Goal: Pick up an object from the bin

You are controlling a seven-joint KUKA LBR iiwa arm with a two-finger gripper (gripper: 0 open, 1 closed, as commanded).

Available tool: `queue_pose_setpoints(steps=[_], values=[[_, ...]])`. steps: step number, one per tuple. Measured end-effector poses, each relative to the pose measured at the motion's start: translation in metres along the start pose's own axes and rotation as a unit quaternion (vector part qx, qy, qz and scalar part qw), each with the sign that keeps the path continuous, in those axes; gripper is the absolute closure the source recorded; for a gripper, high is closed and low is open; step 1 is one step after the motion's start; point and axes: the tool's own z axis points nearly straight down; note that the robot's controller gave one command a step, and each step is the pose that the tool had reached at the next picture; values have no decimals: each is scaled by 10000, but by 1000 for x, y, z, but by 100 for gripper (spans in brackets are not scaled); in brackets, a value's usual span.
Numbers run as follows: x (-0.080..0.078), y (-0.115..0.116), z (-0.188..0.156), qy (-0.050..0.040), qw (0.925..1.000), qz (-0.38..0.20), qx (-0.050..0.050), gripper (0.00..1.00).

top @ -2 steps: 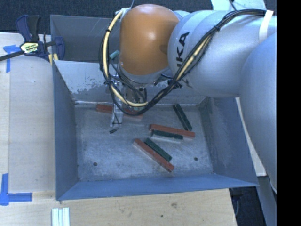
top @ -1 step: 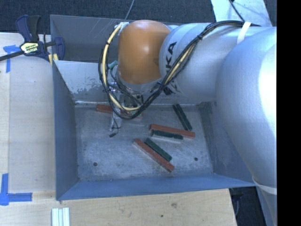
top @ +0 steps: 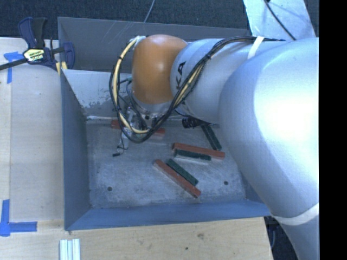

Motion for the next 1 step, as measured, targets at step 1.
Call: queue_pose_setpoints(steps=[1], values=[[-15, -48, -9, 7, 10000, 40, 7, 0]])
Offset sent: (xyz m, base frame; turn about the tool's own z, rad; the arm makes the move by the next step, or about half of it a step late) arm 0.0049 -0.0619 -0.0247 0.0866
